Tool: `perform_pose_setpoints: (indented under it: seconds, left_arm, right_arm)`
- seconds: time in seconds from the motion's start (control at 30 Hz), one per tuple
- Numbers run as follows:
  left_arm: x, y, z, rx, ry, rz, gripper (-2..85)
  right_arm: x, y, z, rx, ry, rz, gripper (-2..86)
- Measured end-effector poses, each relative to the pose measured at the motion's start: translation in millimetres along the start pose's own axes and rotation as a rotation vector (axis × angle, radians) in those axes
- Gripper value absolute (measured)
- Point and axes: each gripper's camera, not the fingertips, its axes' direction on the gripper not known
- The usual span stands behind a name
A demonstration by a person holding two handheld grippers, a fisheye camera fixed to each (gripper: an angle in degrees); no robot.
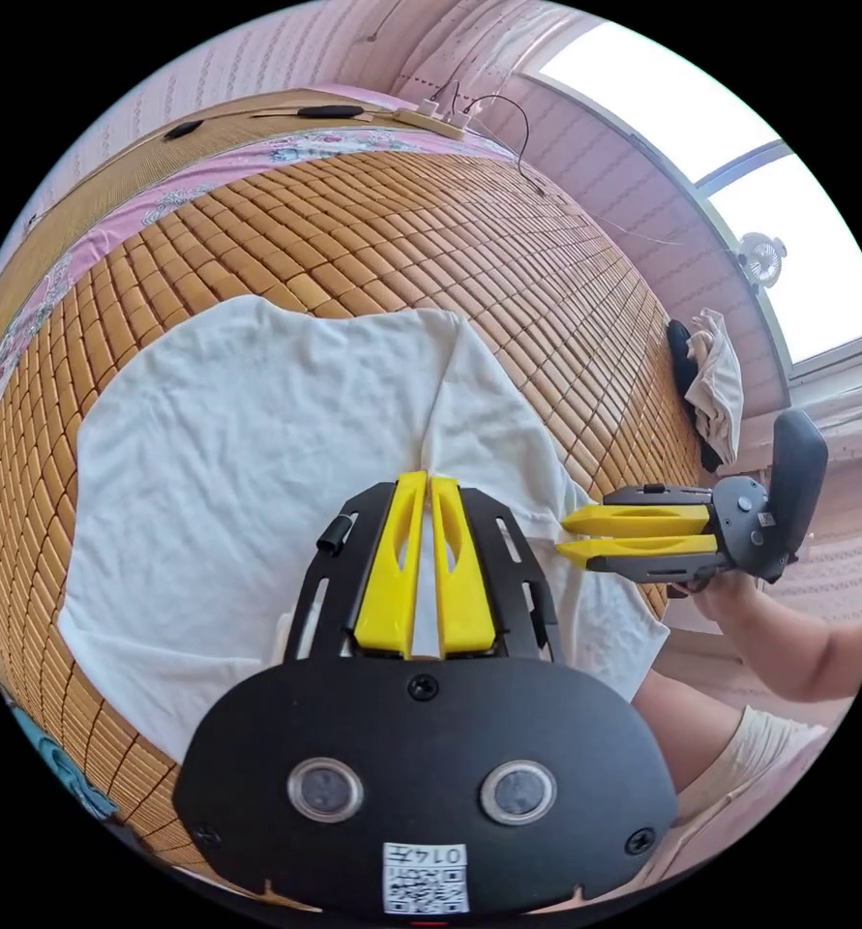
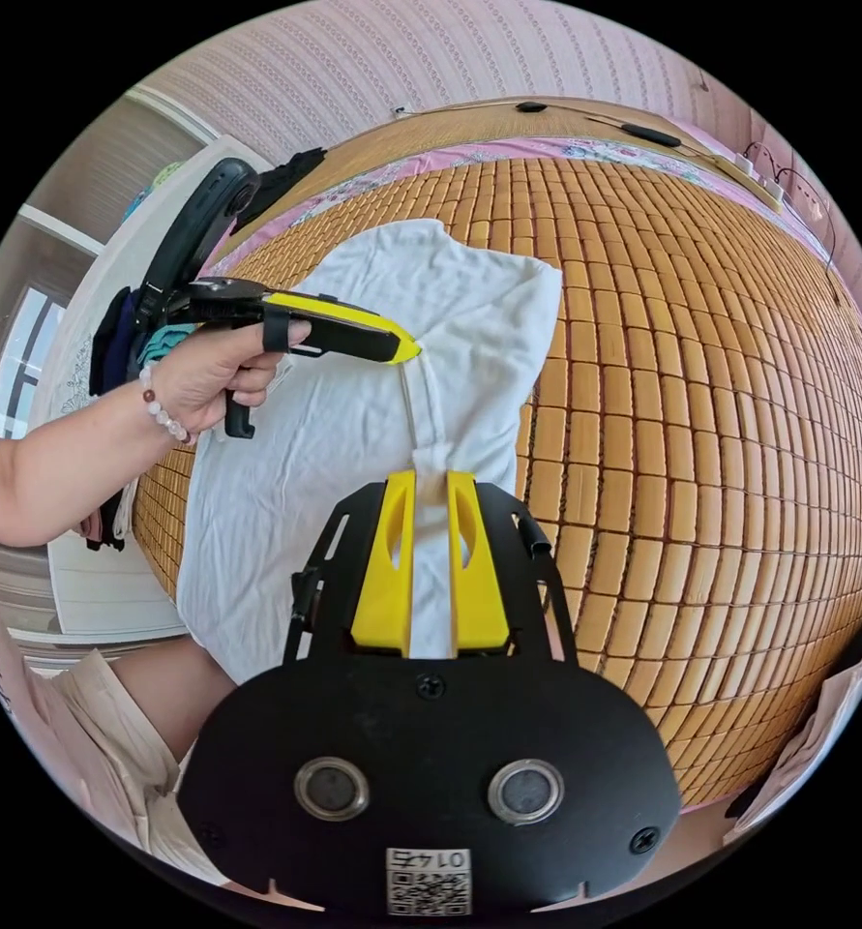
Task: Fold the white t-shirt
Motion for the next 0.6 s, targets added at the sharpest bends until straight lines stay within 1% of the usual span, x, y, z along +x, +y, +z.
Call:
perform_pose_setpoints:
  seconds: [0.17, 0.37, 0.47, 0.6]
  left_arm:
    - [2.5, 25.9, -45.8, 0.092, -0.036, -0.014, -0.9]
    - [-16.4, 42.2, -23.9, -0.036, -0.033, -0.087, 0.6]
    - [-19.7, 51.3, -43.3, 0.014, -0.015, -0.094, 2.8]
    - [-43.7, 82.0, -101.6, 0.161, 0.004, -0.159, 4.1]
  right_arm:
    - [-2.6, -2.2, -10.8, 0.025, -0.007, -0.027, 4.1]
    - [0.1, -9.0, 0.8, -0.033, -0.026, -0.025, 4.7]
    - [1.6, -15.3, -6.7, -0.026, -0.051, -0.035, 5.4]
    - [18.4, -48.5, -30.1, 0.106, -0.006, -0.042, 5.9]
